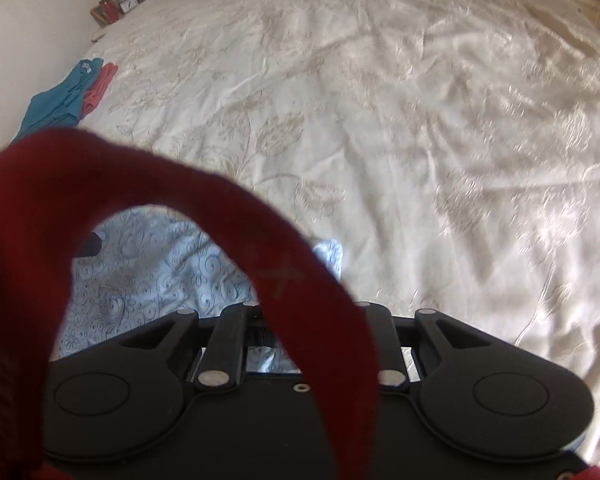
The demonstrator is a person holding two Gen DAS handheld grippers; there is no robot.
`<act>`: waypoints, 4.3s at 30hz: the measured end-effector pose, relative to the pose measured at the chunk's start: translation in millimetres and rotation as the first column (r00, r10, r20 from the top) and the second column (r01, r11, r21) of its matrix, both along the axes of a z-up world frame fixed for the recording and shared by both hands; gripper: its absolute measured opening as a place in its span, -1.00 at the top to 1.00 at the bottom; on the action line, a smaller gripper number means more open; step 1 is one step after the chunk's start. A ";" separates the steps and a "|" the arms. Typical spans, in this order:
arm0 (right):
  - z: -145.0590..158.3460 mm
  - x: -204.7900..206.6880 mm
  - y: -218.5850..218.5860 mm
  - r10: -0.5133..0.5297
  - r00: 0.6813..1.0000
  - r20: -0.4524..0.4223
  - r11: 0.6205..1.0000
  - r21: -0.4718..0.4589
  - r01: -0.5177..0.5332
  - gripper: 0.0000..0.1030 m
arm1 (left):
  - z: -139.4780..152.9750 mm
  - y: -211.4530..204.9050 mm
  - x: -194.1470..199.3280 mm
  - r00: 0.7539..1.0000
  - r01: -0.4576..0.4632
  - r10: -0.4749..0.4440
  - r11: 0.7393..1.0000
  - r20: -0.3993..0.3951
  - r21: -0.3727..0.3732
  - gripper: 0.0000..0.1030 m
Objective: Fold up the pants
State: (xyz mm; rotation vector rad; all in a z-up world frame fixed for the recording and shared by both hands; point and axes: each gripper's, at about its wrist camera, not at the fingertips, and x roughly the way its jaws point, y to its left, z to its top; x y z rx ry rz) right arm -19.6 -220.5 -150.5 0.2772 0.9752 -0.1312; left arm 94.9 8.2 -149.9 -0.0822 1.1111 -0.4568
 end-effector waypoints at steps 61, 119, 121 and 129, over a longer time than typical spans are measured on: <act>-42.9 -12.8 4.9 -0.029 0.988 -0.150 0.999 0.033 0.034 -0.07 | -46.9 48.2 -41.4 0.989 0.018 0.005 0.988 -0.148 0.152 -0.35; -72.3 22.9 -34.0 -0.013 0.997 -0.075 0.899 0.436 0.044 -0.16 | -67.2 23.7 21.3 0.976 -0.033 0.026 0.999 -0.218 -0.025 -0.66; -71.9 22.5 -37.9 -0.021 0.996 -0.082 0.880 0.472 0.057 0.35 | -62.3 27.3 21.0 0.975 -0.048 0.043 0.999 -0.217 -0.018 -0.20; -33.4 23.6 -12.8 0.023 1.000 -0.016 0.906 0.424 -0.014 0.51 | -33.8 35.9 7.8 0.988 -0.068 0.059 0.996 -0.140 -0.065 0.76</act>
